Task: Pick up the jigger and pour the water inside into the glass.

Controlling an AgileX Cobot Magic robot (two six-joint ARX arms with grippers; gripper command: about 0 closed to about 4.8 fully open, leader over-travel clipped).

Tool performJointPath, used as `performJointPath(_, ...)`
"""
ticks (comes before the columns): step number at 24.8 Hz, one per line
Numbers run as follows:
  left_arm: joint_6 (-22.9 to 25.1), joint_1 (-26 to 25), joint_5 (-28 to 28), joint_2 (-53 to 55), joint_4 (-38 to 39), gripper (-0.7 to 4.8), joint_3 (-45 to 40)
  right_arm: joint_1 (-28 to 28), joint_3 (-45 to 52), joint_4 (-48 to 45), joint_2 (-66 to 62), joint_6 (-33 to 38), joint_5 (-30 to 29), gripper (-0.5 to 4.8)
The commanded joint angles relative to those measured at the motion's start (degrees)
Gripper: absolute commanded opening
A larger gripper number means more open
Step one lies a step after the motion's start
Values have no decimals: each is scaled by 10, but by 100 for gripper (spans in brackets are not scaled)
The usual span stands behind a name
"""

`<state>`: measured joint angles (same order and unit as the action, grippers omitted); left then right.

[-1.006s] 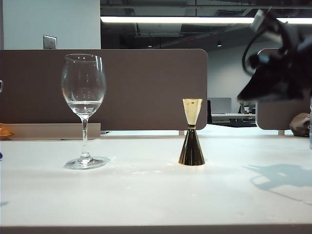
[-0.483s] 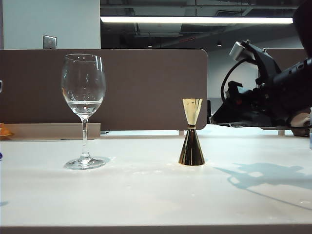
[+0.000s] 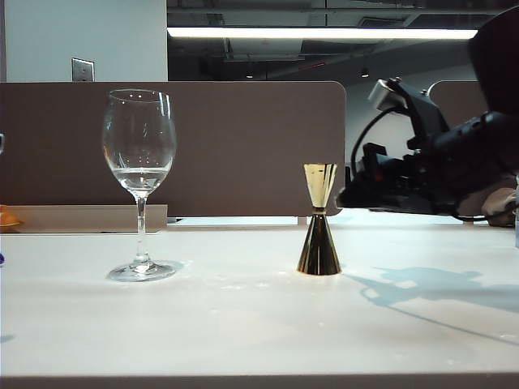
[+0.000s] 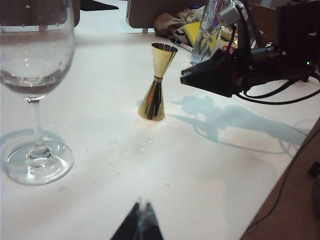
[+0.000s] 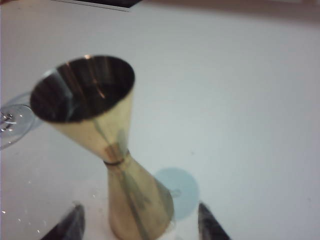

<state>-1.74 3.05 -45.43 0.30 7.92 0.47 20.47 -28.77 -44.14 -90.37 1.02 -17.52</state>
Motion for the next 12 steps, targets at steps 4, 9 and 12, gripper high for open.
performJointPath(4, 3, -1, -3, 0, 2, -5, 0, 9, -34, -13, -31, 0, -24, 289)
performJointPath(9, 3, -1, -3, 0, 2, -5, 0, 21, -45, -21, -53, 0, -32, 289)
performJointPath(12, 3, -1, -3, 0, 2, -5, 0, 27, -58, -21, -65, 0, -30, 288)
